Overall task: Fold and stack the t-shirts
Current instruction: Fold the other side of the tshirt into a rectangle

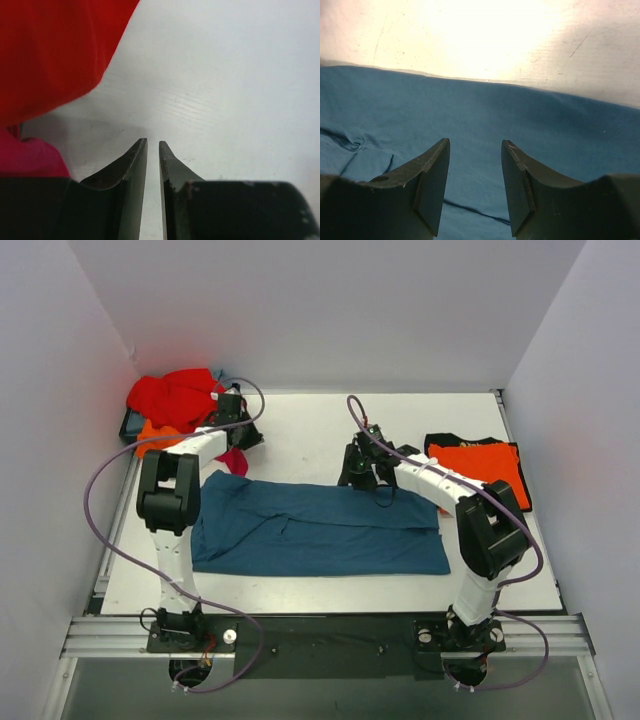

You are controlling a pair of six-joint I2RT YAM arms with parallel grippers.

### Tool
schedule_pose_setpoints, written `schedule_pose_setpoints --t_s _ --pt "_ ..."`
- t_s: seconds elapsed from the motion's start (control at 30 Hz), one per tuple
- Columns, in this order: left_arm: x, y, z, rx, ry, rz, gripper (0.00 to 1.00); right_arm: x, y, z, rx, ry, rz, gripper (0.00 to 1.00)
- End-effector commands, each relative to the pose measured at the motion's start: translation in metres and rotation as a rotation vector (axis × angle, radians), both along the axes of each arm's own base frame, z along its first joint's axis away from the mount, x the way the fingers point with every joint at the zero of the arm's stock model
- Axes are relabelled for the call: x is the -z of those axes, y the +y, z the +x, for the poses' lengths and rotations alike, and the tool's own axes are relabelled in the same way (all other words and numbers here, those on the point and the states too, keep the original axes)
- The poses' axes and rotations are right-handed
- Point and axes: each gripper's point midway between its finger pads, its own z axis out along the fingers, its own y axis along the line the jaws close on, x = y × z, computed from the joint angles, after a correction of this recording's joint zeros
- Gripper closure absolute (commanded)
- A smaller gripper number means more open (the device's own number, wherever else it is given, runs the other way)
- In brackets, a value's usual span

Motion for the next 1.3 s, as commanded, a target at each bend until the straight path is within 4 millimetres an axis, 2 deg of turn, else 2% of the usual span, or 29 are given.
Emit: schedule_pose_setpoints --t_s 0.0,0.1,0.13,0.17,0.2,0.23,0.27,0.3,0.33,0.37,0.4,0.43,0.47,0.5,0.77,0.9,1.0,1.1,1.13,1.27 --pt "-0.081 0.011 0.024 0.016 -0.179 -0.057 0.73 -0.014 -0.004 0.001 0.008 -0.027 0.033 0.58" --pt "-0.101 0.024 0.002 0.012 -0.209 0.017 0.72 -0.013 -0.002 -0.001 -0.004 -0.027 0.041 0.57" --pt "-0.107 0.033 -0.013 -0.003 -0.213 0.054 0.71 -0.014 -0.001 -0.002 -0.008 -0.028 0.044 0.57" --pt "-0.092 0.039 -0.029 -0.007 -0.161 0.069 0.7 -0.014 -0.001 -0.001 -0.008 -0.028 0.048 0.57" --pt "-0.103 0.056 -0.037 -0.05 -0.173 0.103 0.7 -0.014 -0.001 -0.002 -0.01 -0.028 0.051 0.57" --pt "-0.086 0.07 -0.053 -0.075 -0.124 0.128 0.7 -0.013 0.0 -0.003 -0.015 -0.026 0.054 0.57" --pt "-0.097 0.078 -0.061 -0.092 -0.145 0.131 0.69 -0.014 0.001 -0.003 -0.016 -0.029 0.061 0.57" --pt "-0.085 0.091 -0.074 -0.118 -0.118 0.15 0.67 -0.014 0.002 -0.003 -0.019 -0.028 0.062 0.57" --pt "-0.091 0.098 -0.082 -0.136 -0.132 0.154 0.65 -0.014 0.003 -0.004 -0.021 -0.027 0.067 0.57" --pt "-0.08 0.109 -0.091 -0.161 -0.116 0.166 0.52 -0.013 0.003 -0.005 -0.023 -0.025 0.067 0.57" --pt "-0.085 0.114 -0.095 -0.175 -0.13 0.162 0.45 -0.014 0.004 -0.004 -0.025 -0.026 0.071 0.56" --pt "-0.079 0.119 -0.1 -0.188 -0.124 0.155 0.36 -0.013 0.005 -0.005 -0.025 -0.025 0.071 0.56" --pt "-0.078 0.116 -0.101 -0.175 -0.128 0.145 0.35 -0.014 0.006 -0.005 -0.03 -0.026 0.074 0.56" --pt "-0.074 0.128 -0.1 -0.196 -0.12 0.138 0.35 -0.014 0.007 -0.006 -0.034 -0.028 0.075 0.56" --pt "-0.05 0.133 -0.082 -0.141 -0.024 0.201 0.35 -0.018 0.007 -0.007 -0.038 -0.038 0.078 0.55" --pt "-0.029 0.128 -0.084 -0.096 0.054 0.216 0.39 -0.018 0.005 -0.007 -0.034 -0.039 0.077 0.56" --pt "-0.021 0.122 -0.083 -0.068 0.078 0.219 0.39 -0.017 0.005 -0.006 -0.034 -0.035 0.078 0.55" --pt "-0.013 0.121 -0.082 -0.053 0.108 0.224 0.46 -0.016 0.006 -0.006 -0.033 -0.031 0.078 0.56" --pt "-0.014 0.12 -0.081 -0.046 0.103 0.216 0.52 -0.015 0.006 -0.006 -0.035 -0.028 0.077 0.56" --pt "-0.013 0.116 -0.08 -0.033 0.102 0.202 0.57 -0.015 0.005 -0.005 -0.029 -0.029 0.073 0.57"
